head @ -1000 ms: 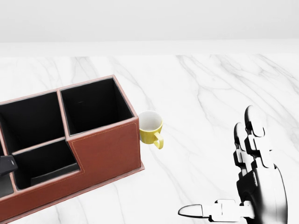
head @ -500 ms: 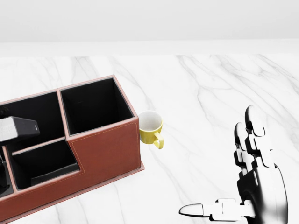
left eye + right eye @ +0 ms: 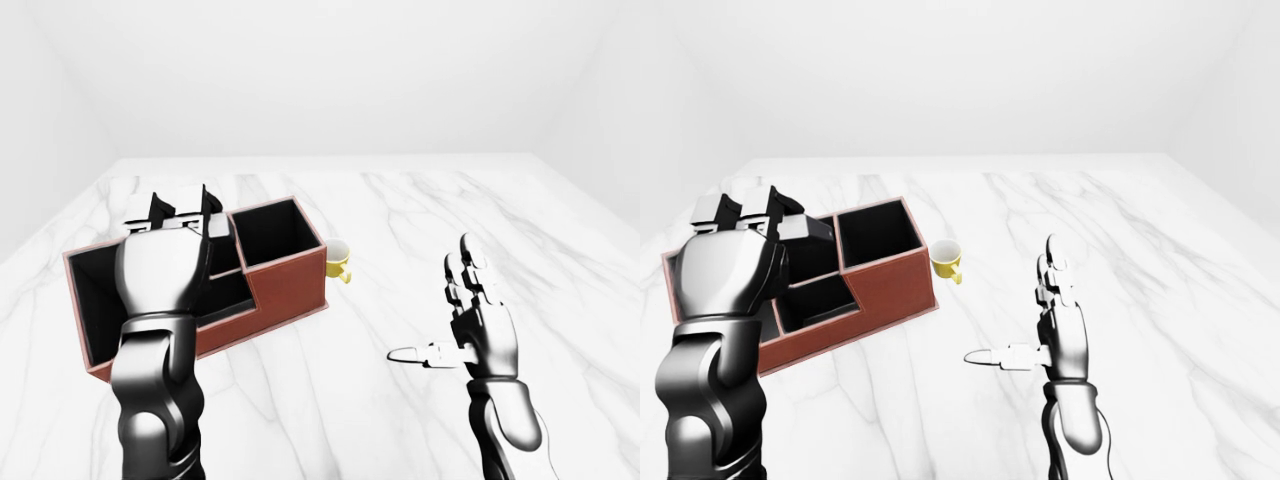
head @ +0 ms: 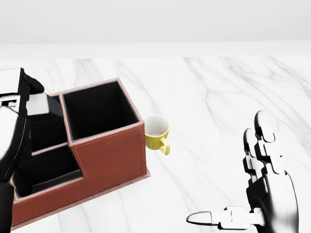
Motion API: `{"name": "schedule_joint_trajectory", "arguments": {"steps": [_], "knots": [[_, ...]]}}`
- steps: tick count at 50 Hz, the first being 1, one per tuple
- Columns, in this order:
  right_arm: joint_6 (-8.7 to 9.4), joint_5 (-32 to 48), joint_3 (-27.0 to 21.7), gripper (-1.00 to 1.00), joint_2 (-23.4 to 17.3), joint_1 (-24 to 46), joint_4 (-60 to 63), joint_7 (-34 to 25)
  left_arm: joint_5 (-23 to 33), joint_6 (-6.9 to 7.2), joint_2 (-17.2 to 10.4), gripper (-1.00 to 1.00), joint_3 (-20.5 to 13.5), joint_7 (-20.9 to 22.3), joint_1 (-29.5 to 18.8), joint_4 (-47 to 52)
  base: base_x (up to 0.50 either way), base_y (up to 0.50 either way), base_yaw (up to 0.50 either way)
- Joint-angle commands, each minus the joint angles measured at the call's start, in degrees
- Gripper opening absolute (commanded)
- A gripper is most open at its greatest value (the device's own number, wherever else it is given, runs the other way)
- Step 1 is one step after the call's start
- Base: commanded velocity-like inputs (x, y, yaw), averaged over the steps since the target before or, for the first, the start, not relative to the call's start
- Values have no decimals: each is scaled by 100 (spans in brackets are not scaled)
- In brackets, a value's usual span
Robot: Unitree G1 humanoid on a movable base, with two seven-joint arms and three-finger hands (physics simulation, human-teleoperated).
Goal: Pick up the book and place it in the front compartment of the caddy.
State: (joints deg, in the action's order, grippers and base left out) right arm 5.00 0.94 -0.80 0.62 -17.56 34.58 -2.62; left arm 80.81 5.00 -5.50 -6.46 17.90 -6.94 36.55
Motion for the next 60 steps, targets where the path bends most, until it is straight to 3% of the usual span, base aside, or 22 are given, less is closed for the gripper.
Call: {"name": "schedule_joint_trajectory", "arguments": {"steps": [1, 23, 32, 50, 60], "knots": [[0, -5, 4, 100, -8, 71, -50, 2, 86, 0, -224, -100, -51, -229, -391, -391, 0, 0, 0], [0, -37, -12, 100, 0, 42, -72, 4, 242, 0, -309, -100, -100, -133, -469, -706, 0, 0, 0], [0, -6, 10, 100, -12, 118, -46, 9, 274, 0, -349, -100, -127, -239, -430, -899, 0, 0, 0], [0, -3, -8, 100, -1, 37, -7, 18, 57, 0, -555, -100, -99, -586, -800, -1855, 0, 0, 0], [0, -6, -3, 100, -3, 13, -2, 17, 58, 0, -579, -100, -126, -755, -642, -2004, 0, 0, 0]]}}
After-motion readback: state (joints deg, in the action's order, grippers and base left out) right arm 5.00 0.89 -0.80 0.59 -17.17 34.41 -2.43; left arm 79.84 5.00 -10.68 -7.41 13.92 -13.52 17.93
